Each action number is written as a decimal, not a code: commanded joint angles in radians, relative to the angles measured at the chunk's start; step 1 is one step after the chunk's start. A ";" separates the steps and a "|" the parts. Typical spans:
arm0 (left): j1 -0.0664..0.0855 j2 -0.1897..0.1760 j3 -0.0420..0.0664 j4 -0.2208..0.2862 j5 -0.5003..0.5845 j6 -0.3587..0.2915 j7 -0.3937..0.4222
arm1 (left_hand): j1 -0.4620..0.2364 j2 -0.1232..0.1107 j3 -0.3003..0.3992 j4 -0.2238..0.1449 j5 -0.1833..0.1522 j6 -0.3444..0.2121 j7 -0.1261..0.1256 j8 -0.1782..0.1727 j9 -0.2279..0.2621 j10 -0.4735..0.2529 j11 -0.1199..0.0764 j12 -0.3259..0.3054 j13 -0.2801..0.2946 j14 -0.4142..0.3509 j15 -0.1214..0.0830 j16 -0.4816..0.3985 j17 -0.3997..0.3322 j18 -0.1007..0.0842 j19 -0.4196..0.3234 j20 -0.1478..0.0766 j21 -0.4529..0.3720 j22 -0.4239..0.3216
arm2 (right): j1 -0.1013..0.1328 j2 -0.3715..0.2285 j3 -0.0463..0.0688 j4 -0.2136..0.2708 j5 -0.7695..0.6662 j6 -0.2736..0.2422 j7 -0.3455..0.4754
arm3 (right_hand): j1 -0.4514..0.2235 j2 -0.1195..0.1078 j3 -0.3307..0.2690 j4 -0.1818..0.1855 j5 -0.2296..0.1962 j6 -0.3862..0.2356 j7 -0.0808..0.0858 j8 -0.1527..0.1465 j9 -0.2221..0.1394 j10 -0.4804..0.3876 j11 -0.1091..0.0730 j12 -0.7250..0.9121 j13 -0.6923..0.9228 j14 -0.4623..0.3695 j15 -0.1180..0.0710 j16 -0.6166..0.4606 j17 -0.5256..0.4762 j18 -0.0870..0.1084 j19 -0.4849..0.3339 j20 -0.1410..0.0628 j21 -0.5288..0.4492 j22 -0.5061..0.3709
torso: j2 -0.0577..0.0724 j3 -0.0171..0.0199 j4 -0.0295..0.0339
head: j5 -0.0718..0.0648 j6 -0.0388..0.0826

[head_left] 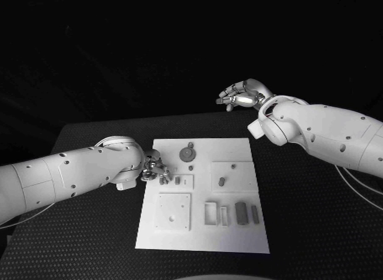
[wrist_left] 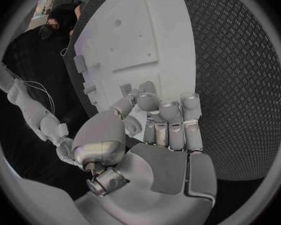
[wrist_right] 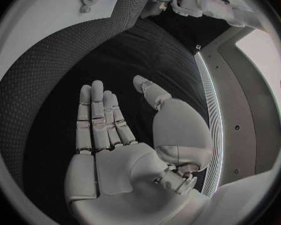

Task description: Assemble the parts on the task board

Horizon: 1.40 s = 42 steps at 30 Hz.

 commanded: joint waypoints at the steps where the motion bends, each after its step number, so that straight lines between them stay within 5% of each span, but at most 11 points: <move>1: 0.000 0.001 0.000 0.000 -0.001 -0.006 0.005 | -0.004 -0.012 -0.002 0.013 -0.025 -0.005 -0.001 -0.006 0.001 -0.003 0.000 -0.001 -0.002 -0.006 -0.003 0.001 -0.001 -0.005 0.007 -0.112 -0.006 0.010 | 0.000 0.000 0.000 0.001 -0.005 0.009 0.006 | 0.001 0.001 -0.004 0.002 0.004 -0.007 0.018 0.005 -0.001 -0.005 0.001 0.004 -0.001 0.000 0.005 -0.004 0.002 -0.001 -0.004 0.001 -0.007 0.001 | 0.000 0.0001 0.0000 | 0.000 -0.001; 15: 0.000 0.000 0.000 0.000 0.000 -0.011 0.009 | -0.055 -0.082 -0.010 0.068 -0.039 -0.011 0.000 -0.003 0.009 -0.004 0.000 0.001 0.001 -0.010 -0.006 0.004 0.001 -0.002 0.008 -0.114 -0.006 0.009 | 0.000 0.000 0.000 0.001 -0.006 0.010 0.006 | 0.001 0.001 -0.004 0.002 0.004 -0.008 0.018 0.005 -0.002 -0.006 0.002 0.004 -0.002 0.000 0.005 -0.004 0.002 -0.001 -0.004 0.001 -0.008 0.002 | 0.000 0.0007 -0.0006 | -0.001 -0.001; 30: 0.000 -0.015 0.003 -0.002 0.011 -0.024 0.016 | -0.049 -0.087 -0.001 0.074 -0.038 -0.019 0.002 -0.006 0.010 -0.005 0.002 0.000 0.002 -0.012 -0.007 0.004 0.001 -0.001 0.008 -0.114 -0.006 0.010 | 0.000 0.000 0.000 -0.001 -0.006 0.009 0.006 | 0.001 0.000 -0.004 0.002 0.004 -0.009 0.018 0.005 -0.002 -0.006 0.002 0.005 -0.003 0.000 0.005 -0.005 0.003 -0.001 -0.004 0.001 -0.008 0.002 | 0.000 -0.0001 -0.0006 | -0.002 0.001; 36: 0.001 -0.026 0.017 0.002 0.048 -0.042 0.022 | -0.047 -0.093 0.000 0.075 -0.038 -0.027 0.005 -0.011 0.009 -0.006 0.005 -0.002 0.002 -0.015 -0.007 0.002 0.001 -0.001 0.006 -0.114 -0.006 0.010 | -0.002 0.000 0.000 -0.002 -0.006 0.009 0.007 | 0.001 0.001 -0.004 0.002 0.004 -0.009 0.018 0.005 -0.002 -0.006 0.002 0.005 -0.004 0.000 0.005 -0.006 0.003 -0.001 -0.004 0.001 -0.009 0.003 | 0.000 0.0002 -0.0013 | -0.004 0.003; 41: 0.001 -0.027 0.046 -0.007 0.099 -0.086 0.046 | -0.040 -0.101 0.004 0.074 -0.038 -0.048 0.013 -0.024 0.006 -0.013 0.012 -0.008 0.000 -0.023 -0.008 -0.005 -0.002 -0.002 0.000 -0.113 -0.009 0.009 | -0.002 0.000 0.000 -0.002 -0.006 0.010 0.007 | 0.001 0.001 -0.004 0.003 0.004 -0.009 0.018 0.005 -0.002 -0.006 0.002 0.005 -0.004 0.000 0.005 -0.006 0.004 -0.001 -0.004 0.001 -0.009 0.003 | 0.000 0.0002 -0.0004 | -0.006 0.006; 42: 0.003 -0.027 0.059 -0.010 0.123 -0.120 0.067 | -0.035 -0.104 0.005 0.071 -0.038 -0.057 0.016 -0.027 0.006 -0.019 0.015 -0.010 0.000 -0.028 -0.009 -0.008 -0.003 -0.002 -0.003 -0.112 -0.011 0.009 | -0.002 0.000 0.000 -0.003 -0.006 0.010 0.006 | 0.001 0.001 -0.004 0.003 0.004 -0.009 0.018 0.005 -0.002 -0.006 0.002 0.005 -0.004 0.000 0.005 -0.006 0.004 -0.001 -0.004 0.001 -0.009 0.003 | 0.000 0.0004 -0.0003 | -0.007 0.007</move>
